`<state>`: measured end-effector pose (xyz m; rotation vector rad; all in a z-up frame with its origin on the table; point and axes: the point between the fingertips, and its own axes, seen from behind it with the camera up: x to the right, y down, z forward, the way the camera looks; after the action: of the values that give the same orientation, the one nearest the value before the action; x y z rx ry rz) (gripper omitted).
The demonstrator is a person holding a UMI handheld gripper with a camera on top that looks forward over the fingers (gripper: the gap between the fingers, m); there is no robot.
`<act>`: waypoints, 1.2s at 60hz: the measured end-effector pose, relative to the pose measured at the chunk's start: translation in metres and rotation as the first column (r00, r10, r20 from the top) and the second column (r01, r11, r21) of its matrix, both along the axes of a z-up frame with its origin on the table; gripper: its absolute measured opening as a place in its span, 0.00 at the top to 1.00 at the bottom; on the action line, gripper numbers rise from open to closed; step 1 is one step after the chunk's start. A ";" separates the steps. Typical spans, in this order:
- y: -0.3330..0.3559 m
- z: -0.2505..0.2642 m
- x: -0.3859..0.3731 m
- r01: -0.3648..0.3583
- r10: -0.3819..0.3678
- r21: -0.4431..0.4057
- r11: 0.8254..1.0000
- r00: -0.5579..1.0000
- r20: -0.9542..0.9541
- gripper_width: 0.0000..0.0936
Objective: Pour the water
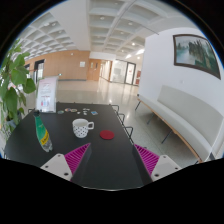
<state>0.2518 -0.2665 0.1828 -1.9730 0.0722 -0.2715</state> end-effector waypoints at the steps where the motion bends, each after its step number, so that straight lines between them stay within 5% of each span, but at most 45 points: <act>1: 0.000 0.000 0.000 0.000 0.000 0.000 1.000 1.000 -0.001 0.09; 16: -0.014 -0.022 -0.008 -0.003 0.004 -0.049 0.999 1.000 0.025 0.09; 34: -0.028 -0.063 -0.106 -0.125 0.122 -0.059 0.990 0.992 -0.042 0.08; 54: 0.059 -0.103 -0.250 -0.256 0.255 0.004 0.967 0.964 -0.071 0.09; 72: 0.155 -0.126 -0.288 -0.241 0.246 0.070 0.968 0.966 -0.083 0.14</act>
<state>-0.0362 -0.1110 0.0571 -1.9122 -0.1025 -0.0182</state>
